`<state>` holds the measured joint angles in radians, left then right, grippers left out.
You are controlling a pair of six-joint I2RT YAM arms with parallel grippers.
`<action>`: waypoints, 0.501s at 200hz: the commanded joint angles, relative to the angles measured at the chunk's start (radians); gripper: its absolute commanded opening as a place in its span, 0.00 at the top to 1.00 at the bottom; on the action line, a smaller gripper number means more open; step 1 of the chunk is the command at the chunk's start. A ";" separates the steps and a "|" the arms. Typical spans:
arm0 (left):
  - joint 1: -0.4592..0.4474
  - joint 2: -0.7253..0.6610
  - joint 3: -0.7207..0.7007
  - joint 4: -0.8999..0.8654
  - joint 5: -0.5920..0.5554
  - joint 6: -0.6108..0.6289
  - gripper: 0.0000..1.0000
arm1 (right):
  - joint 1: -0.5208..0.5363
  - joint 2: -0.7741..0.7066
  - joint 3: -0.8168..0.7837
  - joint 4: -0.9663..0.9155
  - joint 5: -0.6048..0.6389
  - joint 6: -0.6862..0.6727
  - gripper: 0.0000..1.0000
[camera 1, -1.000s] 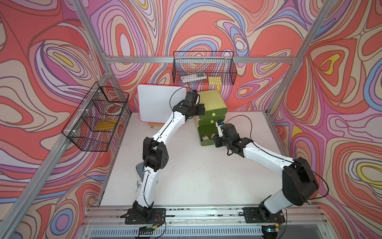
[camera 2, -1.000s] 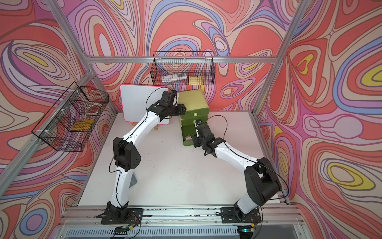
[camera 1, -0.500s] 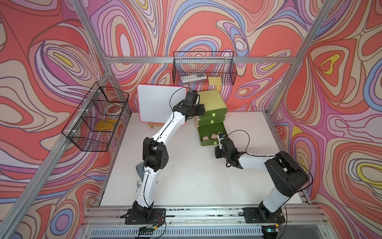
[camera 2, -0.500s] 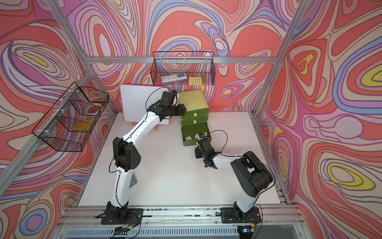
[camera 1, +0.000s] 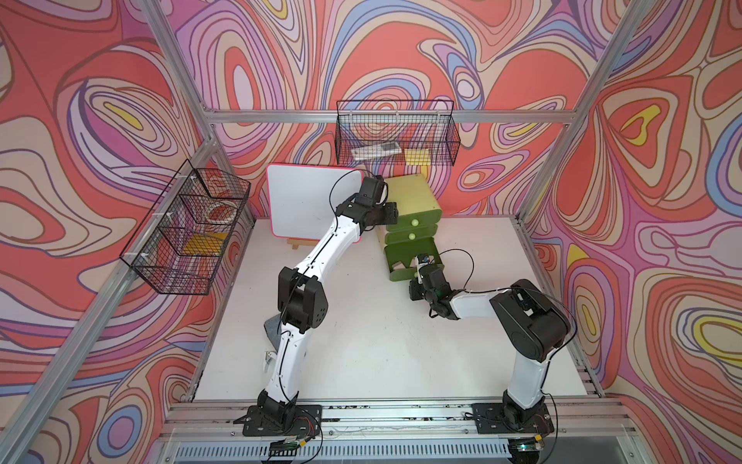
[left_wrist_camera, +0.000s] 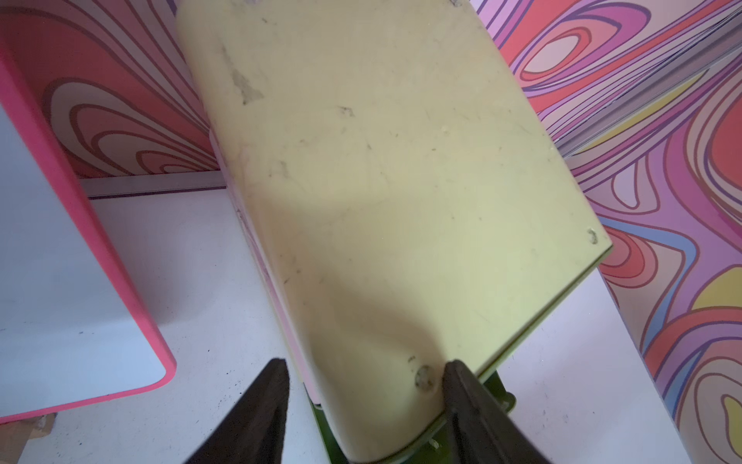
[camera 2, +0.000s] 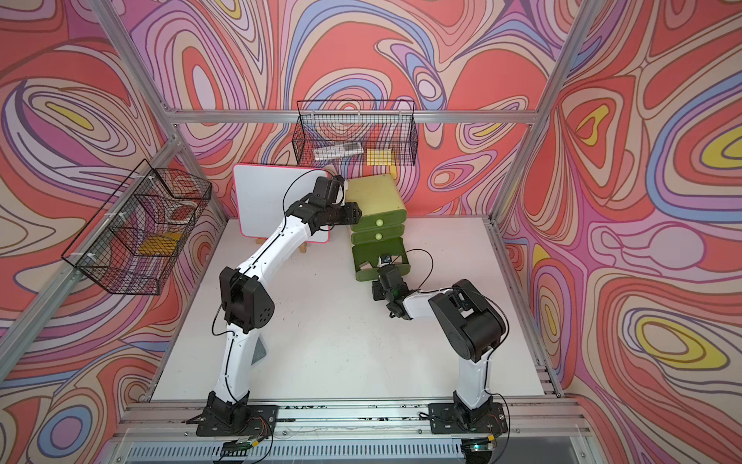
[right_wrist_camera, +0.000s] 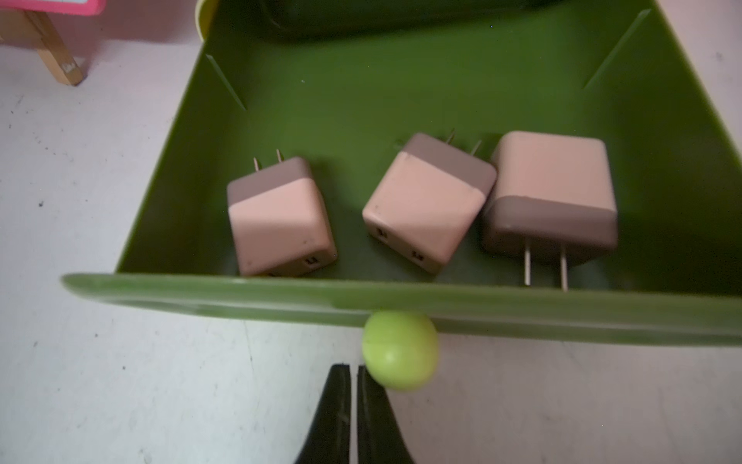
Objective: Place the plugs into the drawer by color
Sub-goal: Close the drawer in the storage box.
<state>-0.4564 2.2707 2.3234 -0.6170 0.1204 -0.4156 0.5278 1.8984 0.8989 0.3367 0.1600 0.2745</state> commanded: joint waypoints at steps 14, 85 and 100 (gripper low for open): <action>0.008 0.038 0.007 -0.081 0.001 0.009 0.40 | -0.029 0.041 0.058 0.053 -0.006 0.025 0.93; 0.007 0.033 -0.010 -0.071 0.018 -0.005 0.41 | -0.055 0.137 0.161 0.125 -0.069 0.142 0.94; 0.007 0.025 -0.025 -0.060 0.020 -0.007 0.41 | -0.063 0.156 0.176 0.149 -0.084 0.184 0.95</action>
<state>-0.4564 2.2723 2.3234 -0.6170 0.1318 -0.4194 0.4797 2.0205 1.0397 0.4213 0.1047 0.3805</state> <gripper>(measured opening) 0.592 0.057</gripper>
